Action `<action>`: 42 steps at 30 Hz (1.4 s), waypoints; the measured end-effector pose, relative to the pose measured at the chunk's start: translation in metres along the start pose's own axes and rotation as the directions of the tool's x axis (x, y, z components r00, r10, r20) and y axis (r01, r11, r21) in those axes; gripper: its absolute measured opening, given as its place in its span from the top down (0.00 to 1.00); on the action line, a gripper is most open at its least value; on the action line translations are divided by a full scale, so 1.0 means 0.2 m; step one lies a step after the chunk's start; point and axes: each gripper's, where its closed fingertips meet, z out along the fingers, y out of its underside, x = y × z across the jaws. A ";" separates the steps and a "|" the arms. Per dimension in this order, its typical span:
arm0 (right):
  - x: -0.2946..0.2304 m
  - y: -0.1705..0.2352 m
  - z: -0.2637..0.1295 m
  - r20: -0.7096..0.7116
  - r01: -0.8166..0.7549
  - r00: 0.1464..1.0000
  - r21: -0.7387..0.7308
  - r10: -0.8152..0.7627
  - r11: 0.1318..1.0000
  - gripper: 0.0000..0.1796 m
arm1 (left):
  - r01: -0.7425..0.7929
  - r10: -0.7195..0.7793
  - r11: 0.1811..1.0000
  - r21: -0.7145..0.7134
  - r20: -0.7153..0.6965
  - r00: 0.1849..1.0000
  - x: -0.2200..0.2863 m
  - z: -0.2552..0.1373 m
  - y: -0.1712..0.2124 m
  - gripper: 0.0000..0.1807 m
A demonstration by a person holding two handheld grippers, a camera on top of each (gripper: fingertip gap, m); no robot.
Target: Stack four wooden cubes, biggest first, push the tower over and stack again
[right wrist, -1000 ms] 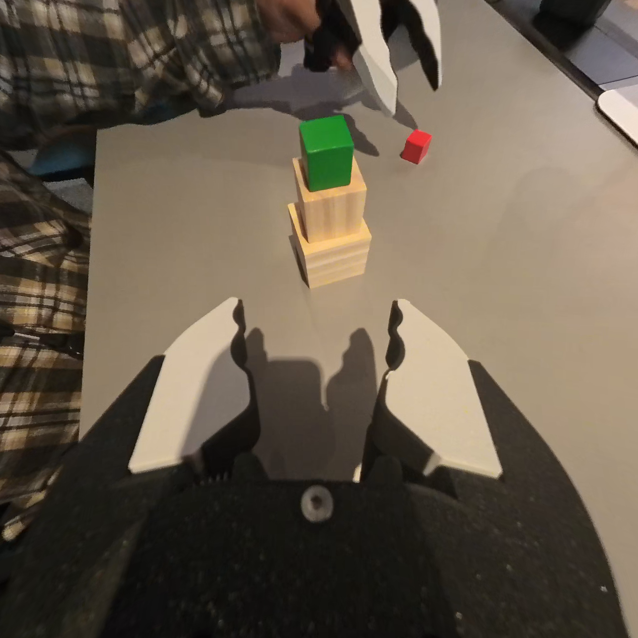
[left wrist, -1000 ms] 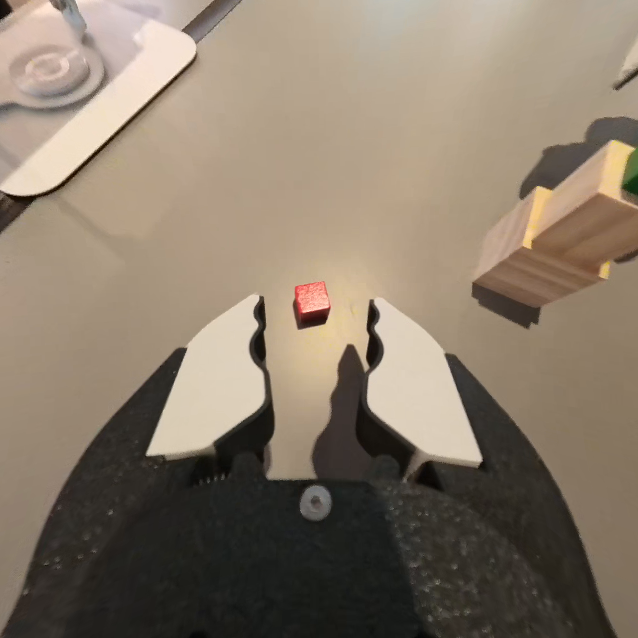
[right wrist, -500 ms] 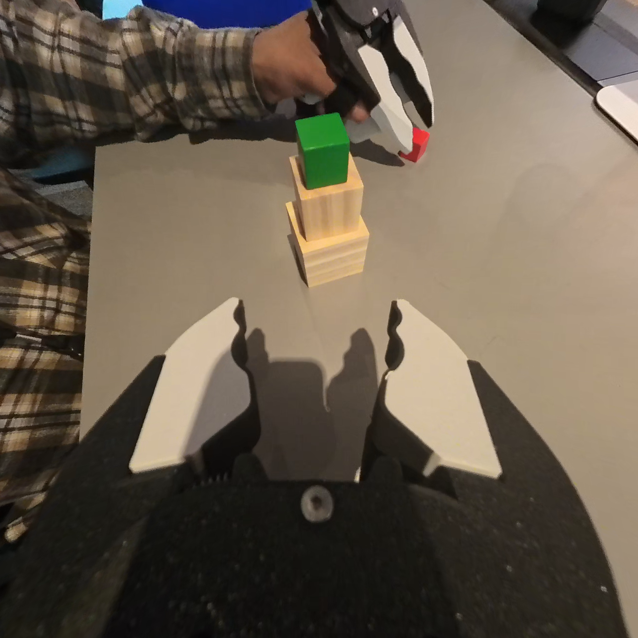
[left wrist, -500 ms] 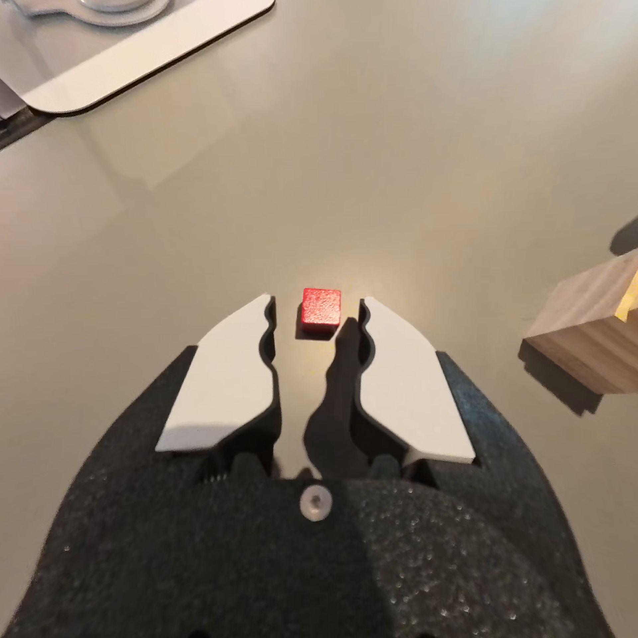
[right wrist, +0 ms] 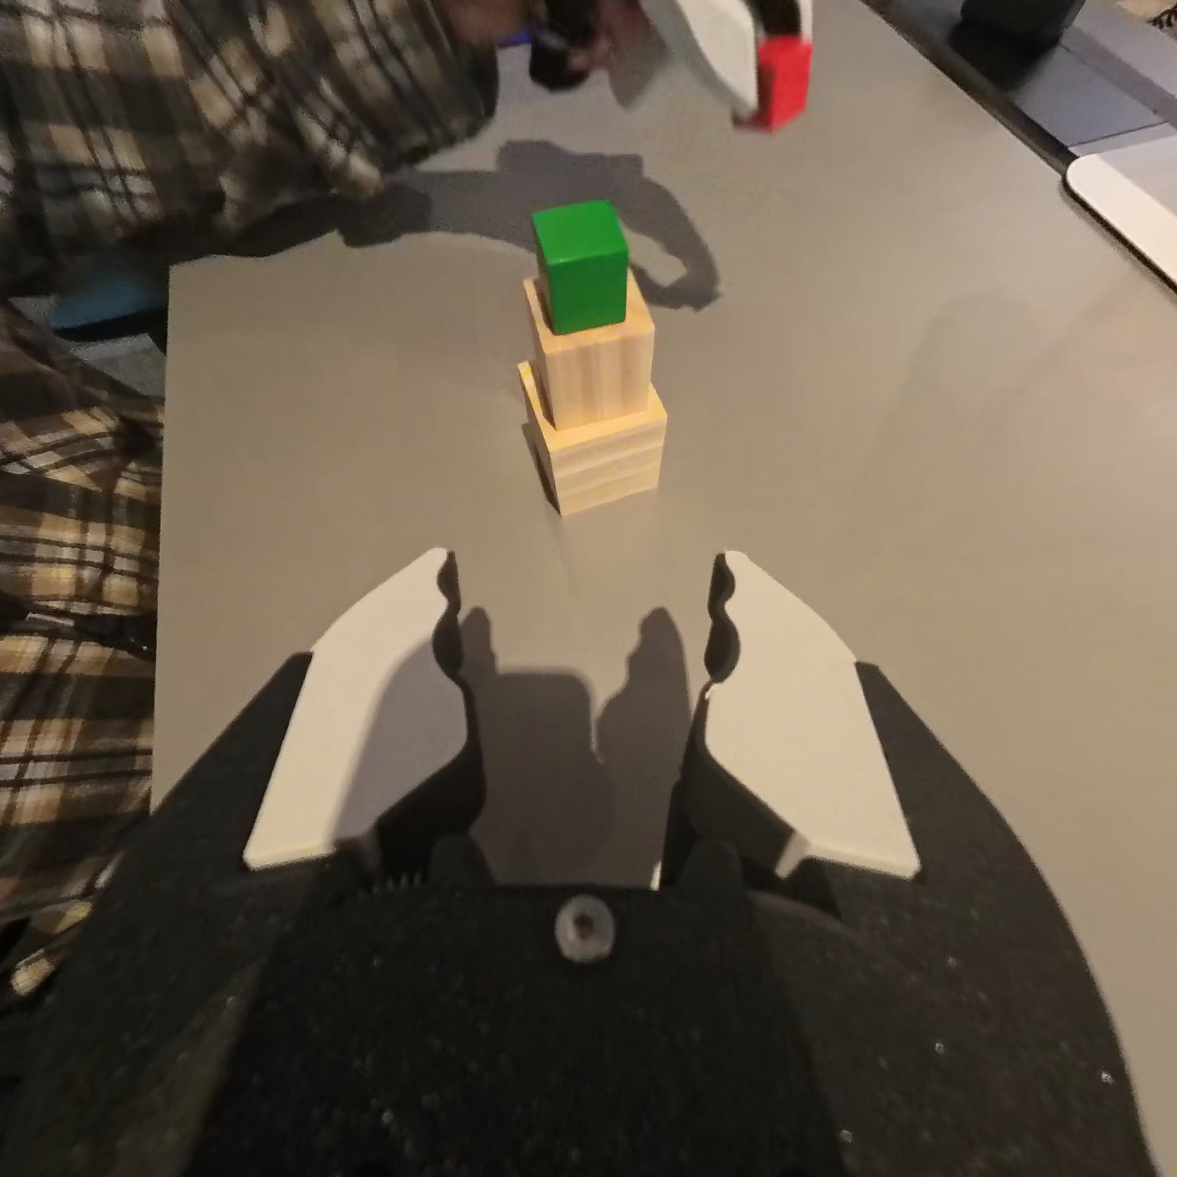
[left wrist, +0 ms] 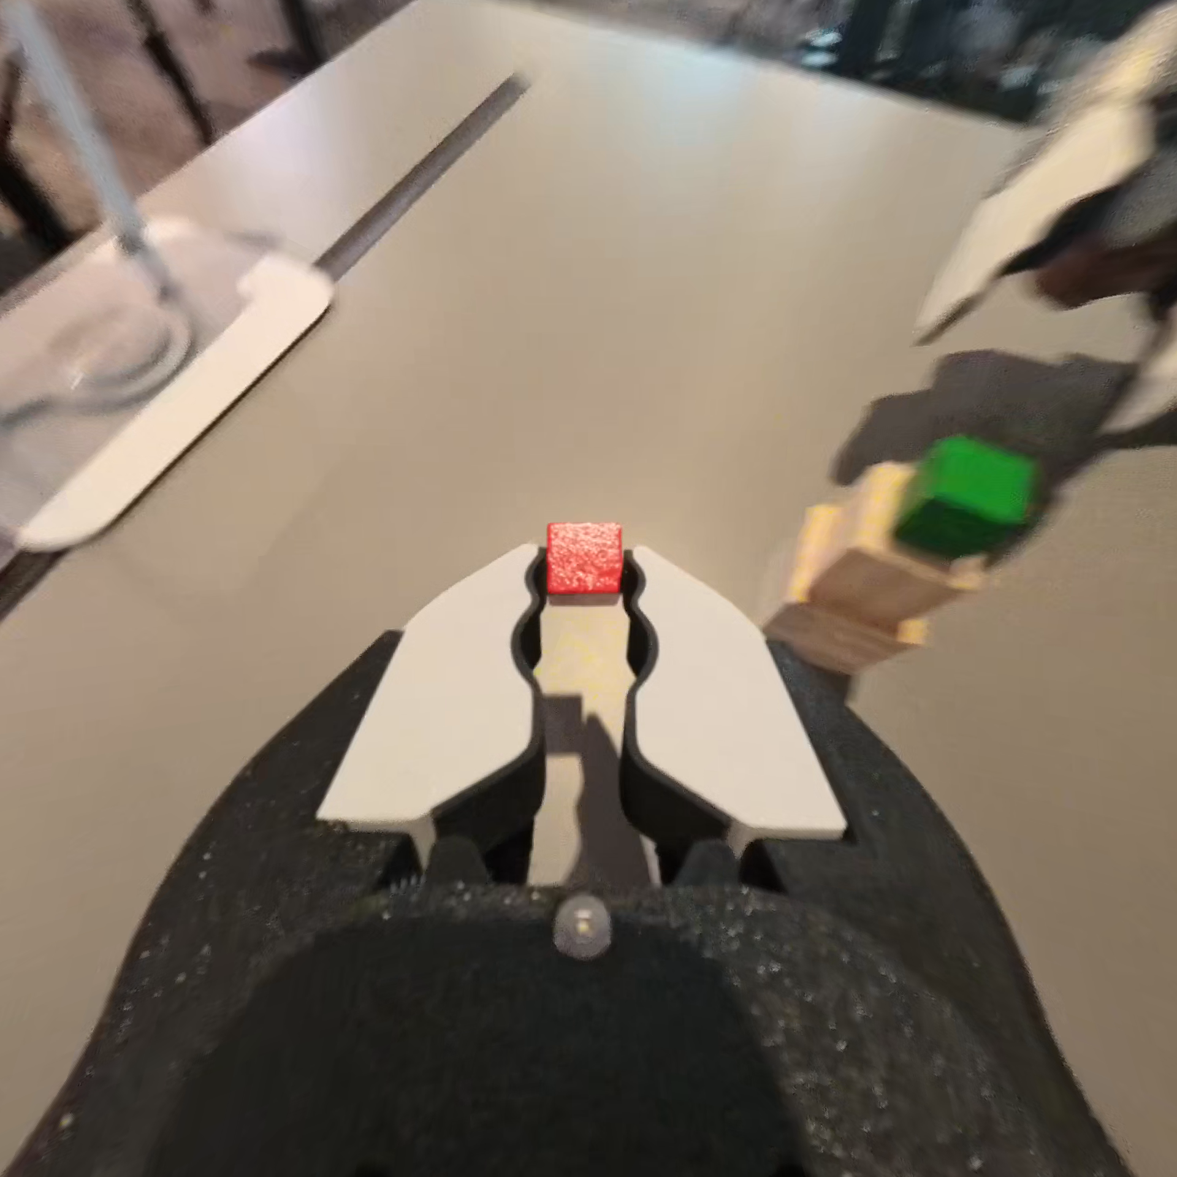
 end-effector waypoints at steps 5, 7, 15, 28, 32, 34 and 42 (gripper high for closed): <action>0.01 0.01 0.00 0.002 -0.008 1.000 0.005 0.008 1.000 0.58 | -0.162 0.152 0.986 -0.025 -0.234 0.960 0.37 -0.07 -0.20 0.88; 0.00 0.00 0.01 0.005 -0.007 1.000 0.006 0.007 1.000 0.58 | -0.196 0.167 0.978 -0.068 -0.305 0.938 0.49 -0.05 -0.19 0.88; -0.03 0.01 0.01 0.012 0.000 1.000 -0.007 0.000 1.000 0.58 | -0.250 0.196 0.962 -0.109 -0.362 0.911 0.57 0.04 -0.13 0.88; -0.03 0.03 0.03 0.023 -0.009 1.000 -0.003 0.009 1.000 0.59 | -0.274 0.203 0.951 -0.146 -0.378 0.903 0.59 0.08 -0.11 0.88; -0.03 0.02 0.02 0.022 -0.008 1.000 -0.001 0.008 1.000 0.59 | -0.275 0.201 0.949 -0.156 -0.373 0.906 0.58 0.08 -0.11 0.88; -0.02 0.02 0.02 0.022 -0.010 1.000 0.001 0.010 1.000 0.59 | -0.276 0.202 0.948 -0.157 -0.372 0.906 0.58 0.08 -0.11 0.88; -0.03 0.02 0.03 0.027 -0.008 1.000 -0.002 0.008 1.000 0.59 | -0.278 0.203 0.948 -0.155 -0.380 0.902 0.59 0.09 -0.11 0.88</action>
